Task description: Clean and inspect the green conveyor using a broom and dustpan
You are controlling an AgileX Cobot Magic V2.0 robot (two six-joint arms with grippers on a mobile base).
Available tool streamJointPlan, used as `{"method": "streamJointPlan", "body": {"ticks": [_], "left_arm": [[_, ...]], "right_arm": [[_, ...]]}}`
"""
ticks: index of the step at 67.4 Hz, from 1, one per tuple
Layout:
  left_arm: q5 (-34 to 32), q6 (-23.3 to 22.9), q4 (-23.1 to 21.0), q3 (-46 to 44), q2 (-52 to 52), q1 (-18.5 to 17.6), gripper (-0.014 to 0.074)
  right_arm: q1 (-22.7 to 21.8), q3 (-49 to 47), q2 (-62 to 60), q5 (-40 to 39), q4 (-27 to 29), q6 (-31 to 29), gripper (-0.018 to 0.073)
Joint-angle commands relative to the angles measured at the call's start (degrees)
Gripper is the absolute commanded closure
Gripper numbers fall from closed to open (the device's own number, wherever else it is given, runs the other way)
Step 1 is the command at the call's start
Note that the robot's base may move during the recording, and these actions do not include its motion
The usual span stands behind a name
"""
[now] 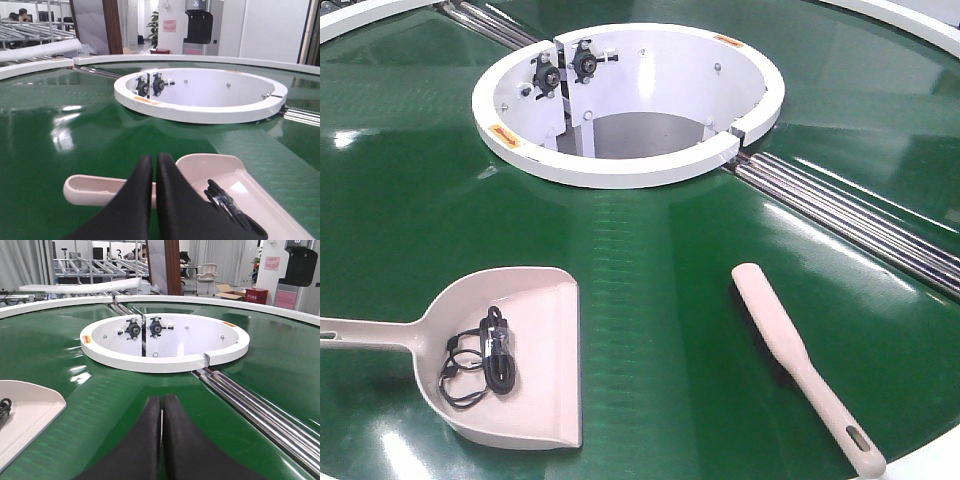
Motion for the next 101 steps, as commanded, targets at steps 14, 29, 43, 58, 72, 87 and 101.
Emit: {"method": "streamJointPlan", "body": {"ticks": [14, 29, 43, 58, 72, 87, 101], "left_arm": [[-3.5, -1.0, 0.2, 1.6, -0.9, 0.1, 0.0603], [-3.5, -1.0, 0.2, 1.6, -0.9, 0.1, 0.0603], [-3.5, -1.0, 0.2, 1.6, -0.9, 0.1, 0.0603], [-3.5, -1.0, 0.2, 1.6, -0.9, 0.1, 0.0603], [-3.5, -1.0, 0.2, 1.6, -0.9, 0.1, 0.0603], [-3.5, -1.0, 0.2, 1.6, -0.9, 0.1, 0.0603], [-3.5, -1.0, 0.2, 1.6, -0.9, 0.1, 0.0603]], "right_arm": [[-0.1, -1.5, 1.0, -4.6, -0.4, -0.5, 0.0569], [-0.1, -1.5, 1.0, -4.5, -0.4, -0.5, 0.0569], [-0.1, -1.5, 1.0, -4.5, -0.4, -0.5, 0.0569], [-0.1, -1.5, 1.0, -4.5, -0.4, -0.5, 0.0569], [-10.7, -0.2, 1.8, -4.9, -0.4, 0.2, 0.0569], [-23.0, 9.3, 0.1, -13.6, -0.4, 2.2, 0.0569], [-18.5, 20.6, -0.7, -27.3, -0.3, 2.5, 0.0569]]}}
